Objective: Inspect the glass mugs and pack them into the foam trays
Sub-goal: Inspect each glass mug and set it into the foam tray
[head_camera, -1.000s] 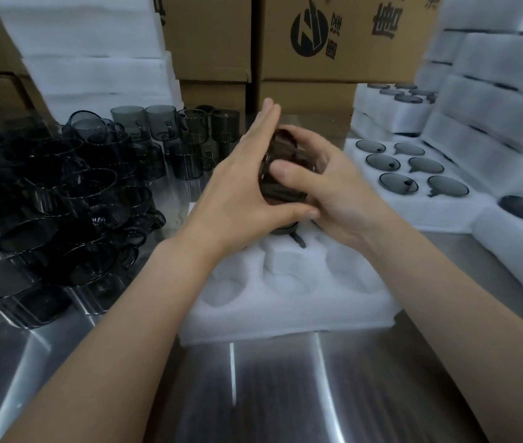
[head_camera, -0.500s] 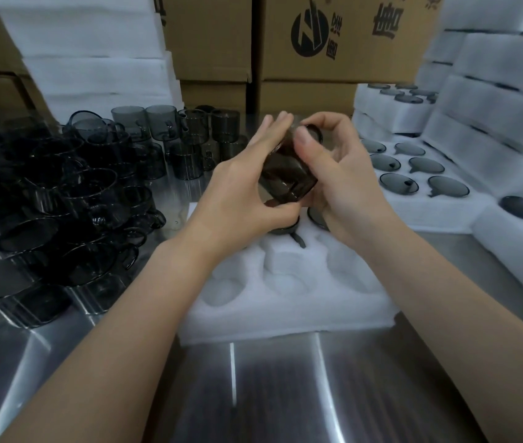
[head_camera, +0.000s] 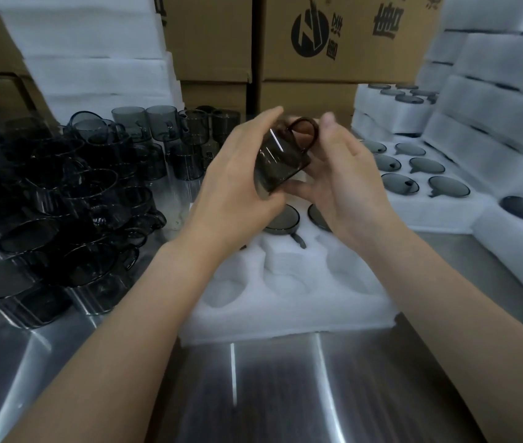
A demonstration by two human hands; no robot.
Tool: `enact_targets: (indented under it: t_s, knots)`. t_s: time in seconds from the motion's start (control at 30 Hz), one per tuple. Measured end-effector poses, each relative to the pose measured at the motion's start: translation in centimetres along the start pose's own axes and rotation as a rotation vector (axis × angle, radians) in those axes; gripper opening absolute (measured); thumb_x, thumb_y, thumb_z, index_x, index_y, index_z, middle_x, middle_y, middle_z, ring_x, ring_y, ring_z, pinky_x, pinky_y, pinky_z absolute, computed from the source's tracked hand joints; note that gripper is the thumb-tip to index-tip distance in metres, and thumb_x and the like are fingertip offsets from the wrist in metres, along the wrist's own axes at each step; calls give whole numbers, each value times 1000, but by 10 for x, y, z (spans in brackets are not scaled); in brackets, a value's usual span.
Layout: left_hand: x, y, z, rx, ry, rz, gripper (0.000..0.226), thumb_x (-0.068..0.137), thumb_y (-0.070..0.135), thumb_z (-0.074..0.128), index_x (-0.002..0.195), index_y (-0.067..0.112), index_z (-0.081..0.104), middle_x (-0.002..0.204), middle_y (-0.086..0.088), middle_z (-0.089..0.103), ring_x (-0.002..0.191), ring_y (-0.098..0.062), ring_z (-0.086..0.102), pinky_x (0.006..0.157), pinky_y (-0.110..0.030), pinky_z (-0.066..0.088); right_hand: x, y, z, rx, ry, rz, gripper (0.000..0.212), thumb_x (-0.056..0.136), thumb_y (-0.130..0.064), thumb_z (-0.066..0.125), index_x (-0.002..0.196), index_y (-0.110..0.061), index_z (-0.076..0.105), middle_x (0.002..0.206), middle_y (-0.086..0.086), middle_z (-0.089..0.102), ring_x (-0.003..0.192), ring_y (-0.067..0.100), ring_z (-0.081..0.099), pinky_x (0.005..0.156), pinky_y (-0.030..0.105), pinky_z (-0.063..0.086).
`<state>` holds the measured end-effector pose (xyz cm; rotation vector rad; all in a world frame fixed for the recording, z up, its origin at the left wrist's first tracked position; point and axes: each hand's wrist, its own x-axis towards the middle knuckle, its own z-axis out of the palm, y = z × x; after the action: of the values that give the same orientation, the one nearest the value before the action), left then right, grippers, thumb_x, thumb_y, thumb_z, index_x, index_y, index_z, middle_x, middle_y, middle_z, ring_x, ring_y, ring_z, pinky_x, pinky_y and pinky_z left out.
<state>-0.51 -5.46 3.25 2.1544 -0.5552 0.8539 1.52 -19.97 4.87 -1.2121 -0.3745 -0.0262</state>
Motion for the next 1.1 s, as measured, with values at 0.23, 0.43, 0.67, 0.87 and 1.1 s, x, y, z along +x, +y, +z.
enact_targets:
  t_s: [0.23, 0.43, 0.67, 0.87, 1.1]
  knots:
    - [0, 5, -2, -106, -55, -118, 75, 74, 4, 75, 139, 14, 40, 134, 0, 52, 123, -11, 51, 103, -22, 40, 5, 4, -4, 41, -238, 71, 56, 72, -42, 65, 120, -13, 58, 106, 3, 65, 95, 13, 63, 83, 29, 50]
    - [-1, 5, -2, -93, -65, -69, 74, 68, 10, 81, 134, 20, 50, 127, 7, 59, 116, -6, 55, 100, -20, 43, 4, 11, -5, 6, -348, 107, 80, 62, -39, 80, 125, 1, 52, 105, 12, 63, 98, 22, 64, 77, 29, 54]
    - [-3, 8, -3, -159, -16, -22, 66, 72, 16, 84, 132, 10, 56, 124, 1, 64, 117, -9, 59, 102, -32, 46, 4, 15, -4, -297, -158, -86, 29, 80, -48, 65, 96, -25, 71, 95, 2, 72, 97, 21, 69, 87, 43, 54]
    - [-3, 6, -4, -228, -43, 0, 67, 74, 17, 83, 134, 14, 52, 123, 5, 61, 117, -5, 57, 103, -28, 46, 2, 8, 0, -212, -110, 1, 41, 91, -56, 49, 105, -26, 73, 108, 8, 74, 107, 25, 69, 91, 52, 55]
    - [-4, 4, -8, -327, -114, -11, 66, 78, 20, 76, 136, 20, 46, 142, 3, 50, 142, -13, 36, 116, -42, 33, 5, 4, -8, 73, -178, 170, 43, 104, -44, 35, 119, -16, 65, 115, 13, 71, 108, 28, 68, 81, 41, 60]
